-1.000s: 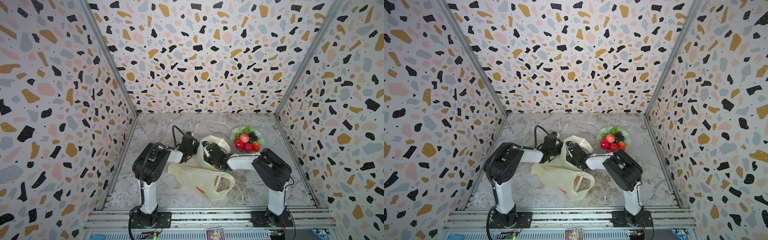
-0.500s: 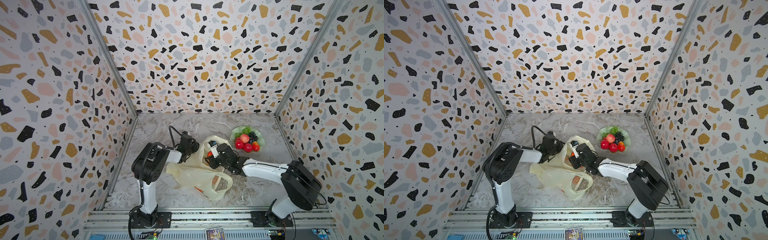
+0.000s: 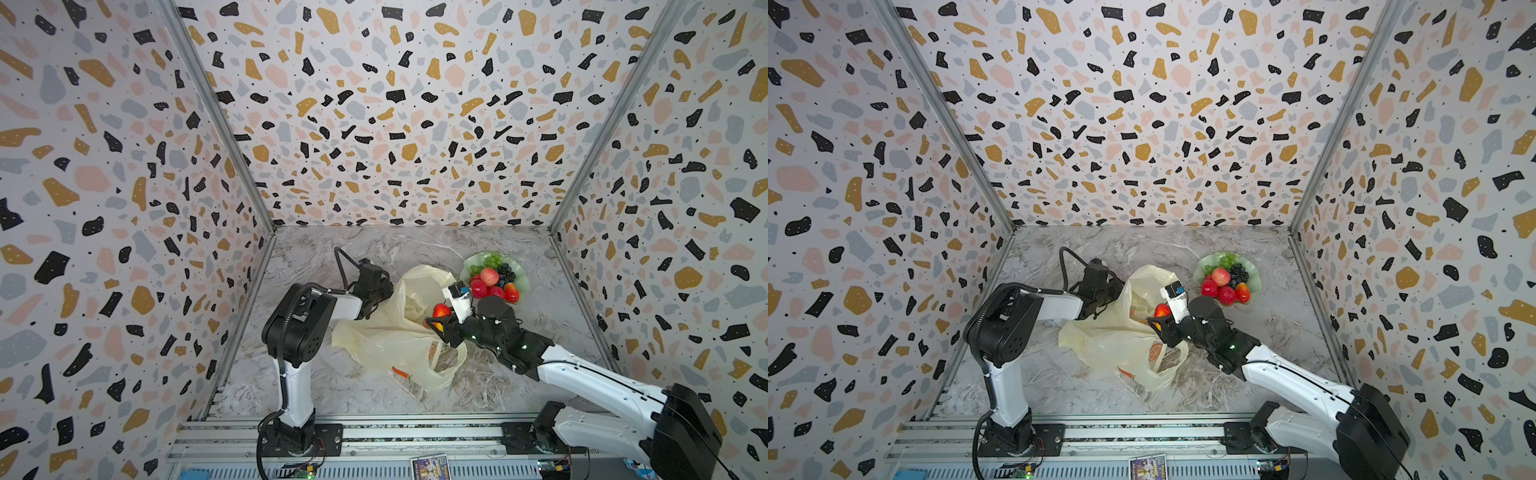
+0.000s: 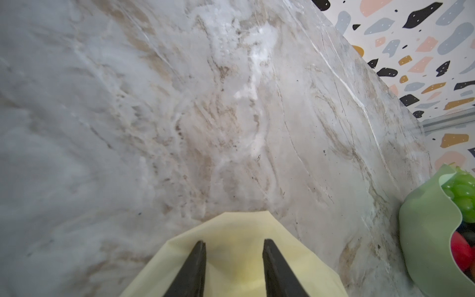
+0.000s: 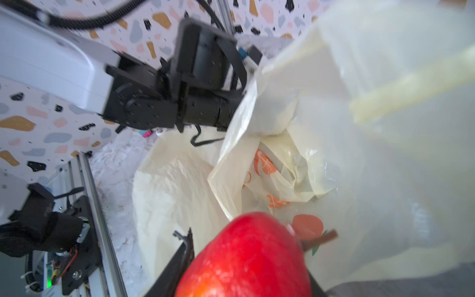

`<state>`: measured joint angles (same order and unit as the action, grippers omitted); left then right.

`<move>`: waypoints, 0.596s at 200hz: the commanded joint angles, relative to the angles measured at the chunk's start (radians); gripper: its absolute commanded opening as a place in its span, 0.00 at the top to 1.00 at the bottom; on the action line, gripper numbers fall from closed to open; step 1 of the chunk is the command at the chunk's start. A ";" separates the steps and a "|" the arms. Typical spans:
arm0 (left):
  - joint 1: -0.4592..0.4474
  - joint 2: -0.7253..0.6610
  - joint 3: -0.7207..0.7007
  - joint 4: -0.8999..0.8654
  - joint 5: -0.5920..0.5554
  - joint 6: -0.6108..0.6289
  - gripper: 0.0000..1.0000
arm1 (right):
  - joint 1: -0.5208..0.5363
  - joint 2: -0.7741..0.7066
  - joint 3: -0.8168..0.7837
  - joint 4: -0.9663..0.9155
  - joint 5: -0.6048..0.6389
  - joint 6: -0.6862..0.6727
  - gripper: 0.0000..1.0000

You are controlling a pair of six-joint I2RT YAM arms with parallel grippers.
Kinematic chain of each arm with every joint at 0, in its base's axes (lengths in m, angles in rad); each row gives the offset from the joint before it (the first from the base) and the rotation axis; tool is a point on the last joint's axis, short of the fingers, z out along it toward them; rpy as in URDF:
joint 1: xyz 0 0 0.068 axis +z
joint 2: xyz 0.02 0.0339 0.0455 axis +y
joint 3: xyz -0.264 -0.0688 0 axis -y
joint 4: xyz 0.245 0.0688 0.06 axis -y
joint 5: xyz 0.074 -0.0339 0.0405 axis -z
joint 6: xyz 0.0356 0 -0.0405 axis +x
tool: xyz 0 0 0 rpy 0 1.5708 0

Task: Take fruits out of the plastic bag
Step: Place the fake fruit on the plate.

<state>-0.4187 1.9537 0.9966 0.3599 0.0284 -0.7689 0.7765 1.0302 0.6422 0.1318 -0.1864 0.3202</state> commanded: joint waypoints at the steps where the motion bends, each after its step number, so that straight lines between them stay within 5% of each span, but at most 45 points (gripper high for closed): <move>1: 0.008 -0.087 0.046 -0.033 -0.018 0.033 0.58 | -0.025 -0.088 0.077 -0.095 0.014 0.013 0.64; 75: 0.008 -0.284 0.094 -0.085 -0.016 0.088 0.55 | -0.194 -0.122 0.283 -0.243 0.043 -0.005 0.65; 119: -0.006 -0.385 0.114 -0.102 0.002 0.111 0.54 | -0.538 0.030 0.277 -0.260 -0.003 -0.070 0.64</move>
<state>-0.4191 1.6135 1.0801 0.2668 0.0200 -0.6918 0.3920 0.9760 0.9234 -0.0772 -0.1673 0.2878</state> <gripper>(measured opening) 0.456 0.474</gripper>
